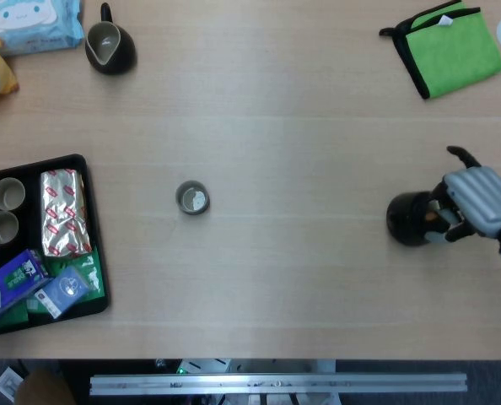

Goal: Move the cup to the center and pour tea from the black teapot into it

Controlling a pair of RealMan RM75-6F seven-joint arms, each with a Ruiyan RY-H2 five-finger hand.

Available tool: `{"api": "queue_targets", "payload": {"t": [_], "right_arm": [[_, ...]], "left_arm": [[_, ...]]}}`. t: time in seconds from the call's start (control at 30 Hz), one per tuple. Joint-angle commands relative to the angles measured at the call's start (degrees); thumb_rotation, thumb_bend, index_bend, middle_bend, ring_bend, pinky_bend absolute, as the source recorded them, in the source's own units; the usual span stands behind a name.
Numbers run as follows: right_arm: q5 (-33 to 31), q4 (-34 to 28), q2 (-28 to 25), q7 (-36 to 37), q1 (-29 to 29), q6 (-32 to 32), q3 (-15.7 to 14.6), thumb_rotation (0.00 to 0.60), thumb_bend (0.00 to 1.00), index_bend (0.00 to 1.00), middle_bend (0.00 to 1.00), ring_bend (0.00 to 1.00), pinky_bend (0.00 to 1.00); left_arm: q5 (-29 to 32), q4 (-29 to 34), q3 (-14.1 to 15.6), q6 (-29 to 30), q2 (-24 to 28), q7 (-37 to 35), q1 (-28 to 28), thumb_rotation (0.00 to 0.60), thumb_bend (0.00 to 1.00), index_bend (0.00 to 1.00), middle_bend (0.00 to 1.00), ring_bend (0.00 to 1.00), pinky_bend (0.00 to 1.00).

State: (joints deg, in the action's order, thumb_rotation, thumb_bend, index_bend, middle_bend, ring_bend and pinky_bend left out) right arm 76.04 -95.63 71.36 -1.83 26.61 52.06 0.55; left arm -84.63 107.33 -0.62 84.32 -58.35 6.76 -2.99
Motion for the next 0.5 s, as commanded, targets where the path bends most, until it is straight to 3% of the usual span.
{"api": "queue_targets", "payload": {"t": [0.03, 0.27, 0.5], "right_arm": [[0.64, -0.42, -1.34, 0.95, -0.02, 0.89, 0.60, 0.600, 0.00, 0.94, 0.91, 0.87, 0.00], [0.46, -1.41, -3.91, 2.99, 0.00, 1.41, 1.40, 0.593, 0.00, 0.96, 0.91, 0.87, 0.00], [2.00, -0.87, -4.37, 4.10, -0.45, 3.47, 1.80, 0.444, 0.00, 1.00, 0.94, 0.88, 0.00]], "left_arm": [[-0.24, 0.54, -0.02, -0.16, -0.12, 0.64, -0.22, 0.600, 0.27, 0.14, 0.19, 0.15, 0.08], [-0.94, 1.78, 0.16, -0.32, -0.43, 1.84, -0.50, 0.600, 0.27, 0.14, 0.19, 0.15, 0.08], [-1.09, 2.14, 0.32, -0.16, -0.49, 2.33, -0.41, 0.600, 0.27, 0.14, 0.19, 0.15, 0.08]]}}
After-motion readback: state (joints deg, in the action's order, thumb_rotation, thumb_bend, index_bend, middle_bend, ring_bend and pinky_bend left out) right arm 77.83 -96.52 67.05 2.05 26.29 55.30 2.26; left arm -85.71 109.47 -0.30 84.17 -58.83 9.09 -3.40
